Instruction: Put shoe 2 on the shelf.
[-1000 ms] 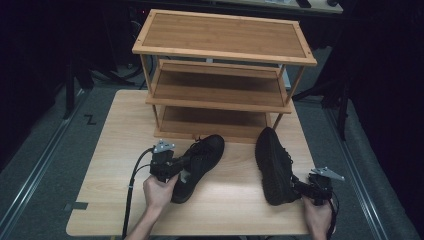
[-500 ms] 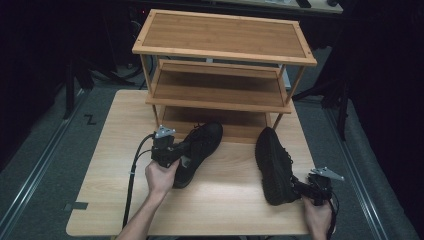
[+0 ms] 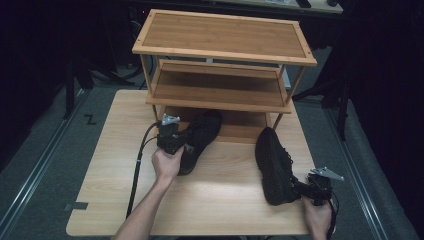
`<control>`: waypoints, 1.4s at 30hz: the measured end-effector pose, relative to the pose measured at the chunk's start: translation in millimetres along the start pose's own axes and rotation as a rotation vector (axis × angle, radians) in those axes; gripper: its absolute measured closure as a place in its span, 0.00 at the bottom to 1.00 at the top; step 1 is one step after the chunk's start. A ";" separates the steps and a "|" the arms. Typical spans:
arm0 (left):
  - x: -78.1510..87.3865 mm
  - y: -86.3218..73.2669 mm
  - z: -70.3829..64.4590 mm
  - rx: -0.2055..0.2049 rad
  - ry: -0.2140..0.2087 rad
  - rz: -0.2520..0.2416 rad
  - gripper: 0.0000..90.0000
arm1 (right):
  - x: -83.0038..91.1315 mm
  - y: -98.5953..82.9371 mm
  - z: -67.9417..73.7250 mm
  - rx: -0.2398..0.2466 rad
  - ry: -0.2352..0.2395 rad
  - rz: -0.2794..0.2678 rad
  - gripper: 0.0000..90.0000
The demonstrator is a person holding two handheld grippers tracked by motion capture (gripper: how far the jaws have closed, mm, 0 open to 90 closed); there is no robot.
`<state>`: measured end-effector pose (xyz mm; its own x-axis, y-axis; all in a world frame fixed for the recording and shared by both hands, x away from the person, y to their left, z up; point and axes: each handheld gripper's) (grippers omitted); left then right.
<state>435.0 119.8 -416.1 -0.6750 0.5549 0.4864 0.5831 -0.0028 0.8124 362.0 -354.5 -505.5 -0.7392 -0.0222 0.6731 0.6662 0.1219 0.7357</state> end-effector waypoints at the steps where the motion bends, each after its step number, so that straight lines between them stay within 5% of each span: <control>1: -2.9 1.8 1.2 0.013 -0.001 -0.007 0.98 | -0.1 -0.1 -0.1 0.003 0.000 -0.001 0.34; 15: -38.7 20.4 0.2 0.037 0.062 -0.060 0.97 | 0.0 -0.2 0.6 0.009 -0.001 -0.001 0.34; 22: -57.8 22.2 2.2 0.088 0.080 -0.077 0.97 | 0.1 -0.3 0.9 0.010 -0.001 -0.001 0.34; 27: -69.5 24.7 7.4 0.167 0.089 -0.134 0.97 | 0.0 -0.2 0.8 0.007 -0.001 -0.001 0.34; 30: -73.2 24.9 8.1 0.181 0.099 -0.156 0.97 | 0.0 -0.2 0.9 0.007 -0.001 -0.001 0.34; 36: -79.2 26.4 7.3 0.193 0.122 -0.198 0.97 | 0.0 -0.2 1.0 0.008 -0.003 -0.001 0.35; 42: -85.6 24.6 1.0 0.164 0.147 -0.210 0.96 | -0.1 -0.1 1.1 0.009 -0.003 -0.001 0.35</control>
<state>507.6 73.1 -438.1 -0.8398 0.4027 0.3641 0.4808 0.2404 0.8432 361.8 -353.5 -505.8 -0.7404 -0.0191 0.6719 0.6644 0.1308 0.7358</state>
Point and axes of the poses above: each handheld gripper's, and its own axes: x roughly backward along the jaws, y roughly out of its top, z roughly to its left, and after that the axes turned 6 degrees about -y, right-handed
